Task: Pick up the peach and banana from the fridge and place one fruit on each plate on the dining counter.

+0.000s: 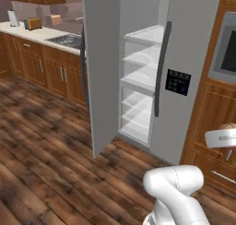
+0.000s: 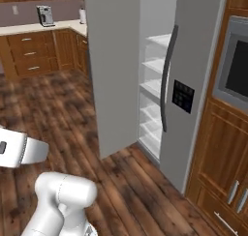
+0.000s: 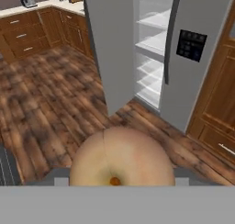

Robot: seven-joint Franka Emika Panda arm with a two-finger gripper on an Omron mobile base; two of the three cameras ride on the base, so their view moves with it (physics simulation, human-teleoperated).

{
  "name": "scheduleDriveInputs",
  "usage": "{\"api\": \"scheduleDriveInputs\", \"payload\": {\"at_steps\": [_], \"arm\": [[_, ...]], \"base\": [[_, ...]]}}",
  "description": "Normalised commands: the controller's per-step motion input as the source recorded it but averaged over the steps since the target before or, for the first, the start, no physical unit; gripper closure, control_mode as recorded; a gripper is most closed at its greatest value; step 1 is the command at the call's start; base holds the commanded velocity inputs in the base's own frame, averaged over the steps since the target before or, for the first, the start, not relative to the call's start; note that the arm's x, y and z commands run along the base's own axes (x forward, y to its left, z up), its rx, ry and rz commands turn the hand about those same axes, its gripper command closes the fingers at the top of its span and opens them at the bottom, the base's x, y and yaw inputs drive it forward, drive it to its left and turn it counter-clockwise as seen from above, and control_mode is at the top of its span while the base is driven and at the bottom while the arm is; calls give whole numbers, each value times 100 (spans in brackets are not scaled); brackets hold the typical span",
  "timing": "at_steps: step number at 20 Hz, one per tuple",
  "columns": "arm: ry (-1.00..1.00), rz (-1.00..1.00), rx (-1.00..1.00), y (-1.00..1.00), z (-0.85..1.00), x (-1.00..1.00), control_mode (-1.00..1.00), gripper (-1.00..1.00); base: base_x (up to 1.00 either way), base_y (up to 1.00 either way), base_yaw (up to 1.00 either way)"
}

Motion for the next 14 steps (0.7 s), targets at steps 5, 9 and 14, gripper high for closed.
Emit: {"api": "scheduleDriveInputs", "payload": {"at_steps": [5, 9, 14], "arm": [[0, 0, 0, 0, 0, 0, 100, 100], [0, 0, 0, 0, 0, 0, 100, 100], [0, 0, 0, 0, 0, 0, 100, 100]], "base": [[-100, -38, 39], [-100, -29, 40], [-100, -22, 39]]}}
